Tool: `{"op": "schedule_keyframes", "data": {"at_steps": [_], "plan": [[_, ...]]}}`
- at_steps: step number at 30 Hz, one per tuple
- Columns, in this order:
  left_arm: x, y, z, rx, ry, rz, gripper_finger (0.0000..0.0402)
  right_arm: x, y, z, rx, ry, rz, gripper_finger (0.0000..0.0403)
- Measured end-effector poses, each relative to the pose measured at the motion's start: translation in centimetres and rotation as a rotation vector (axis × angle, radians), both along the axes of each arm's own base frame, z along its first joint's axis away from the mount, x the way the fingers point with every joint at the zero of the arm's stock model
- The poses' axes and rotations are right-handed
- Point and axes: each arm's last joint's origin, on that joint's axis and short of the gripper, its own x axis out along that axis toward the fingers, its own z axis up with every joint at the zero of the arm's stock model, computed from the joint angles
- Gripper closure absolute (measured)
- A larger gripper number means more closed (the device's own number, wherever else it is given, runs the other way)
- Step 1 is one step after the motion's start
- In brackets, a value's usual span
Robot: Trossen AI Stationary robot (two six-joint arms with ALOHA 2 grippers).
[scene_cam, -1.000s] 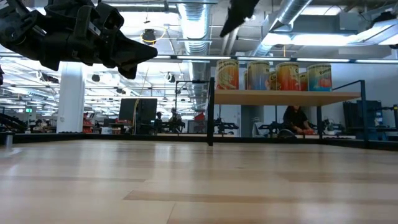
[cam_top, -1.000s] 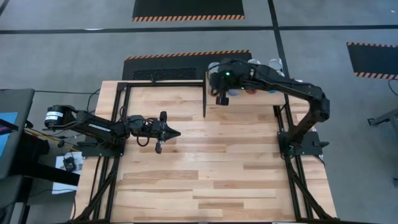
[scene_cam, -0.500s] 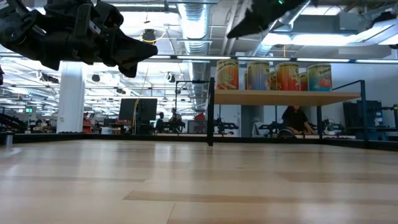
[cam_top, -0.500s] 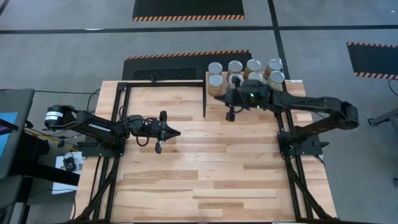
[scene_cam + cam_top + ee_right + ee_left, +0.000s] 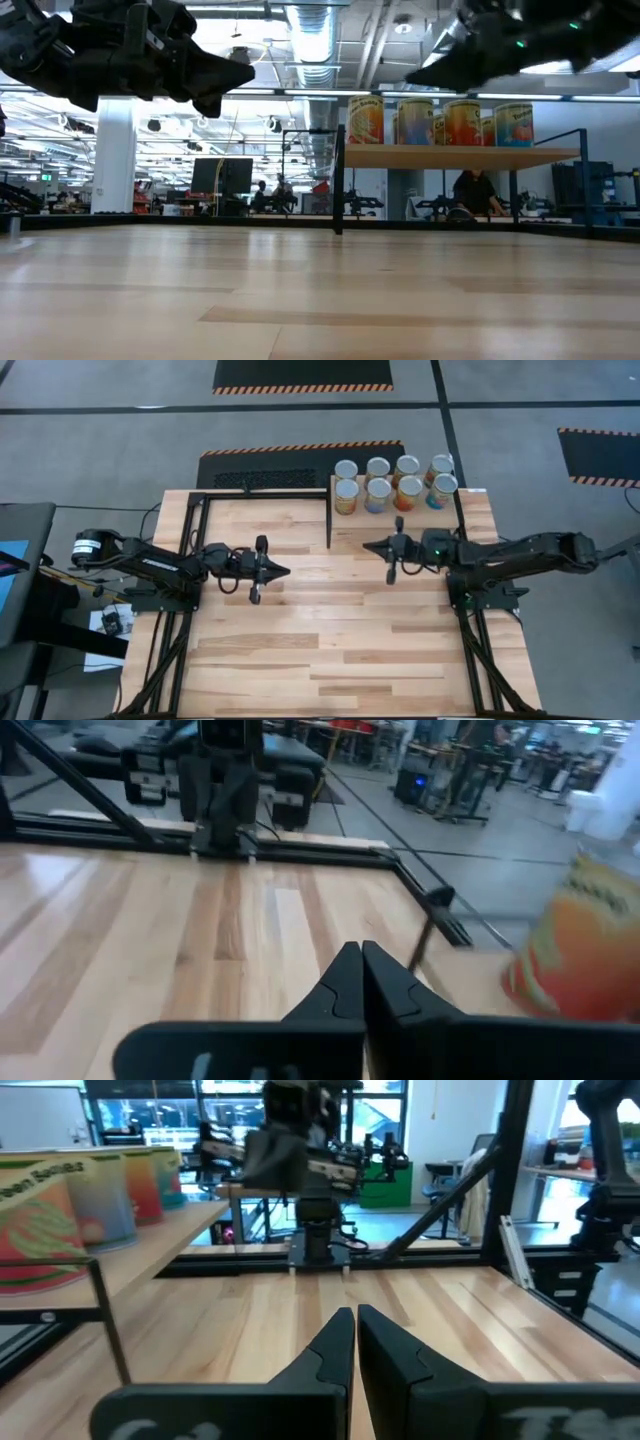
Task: Pick and place cans onto a shelf
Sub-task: Return to Home Position
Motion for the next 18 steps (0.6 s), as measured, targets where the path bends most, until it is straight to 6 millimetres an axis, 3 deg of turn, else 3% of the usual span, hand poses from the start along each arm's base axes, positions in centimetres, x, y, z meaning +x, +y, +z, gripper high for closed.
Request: {"op": "schedule_keyframes", "data": {"at_steps": [8, 18], "plan": [[-0.2, 1.7, 0.0, -0.006, 0.002, 0.008, 0.0393, -3.7, 1.4, -3.5, 0.015, -0.052, -0.034, 0.0395], [-1.8, 3.5, 0.9, -0.036, 0.031, 0.049, 0.0393, -7.5, 1.5, -6.1, -0.003, -0.141, -0.095, 0.0395]]}}
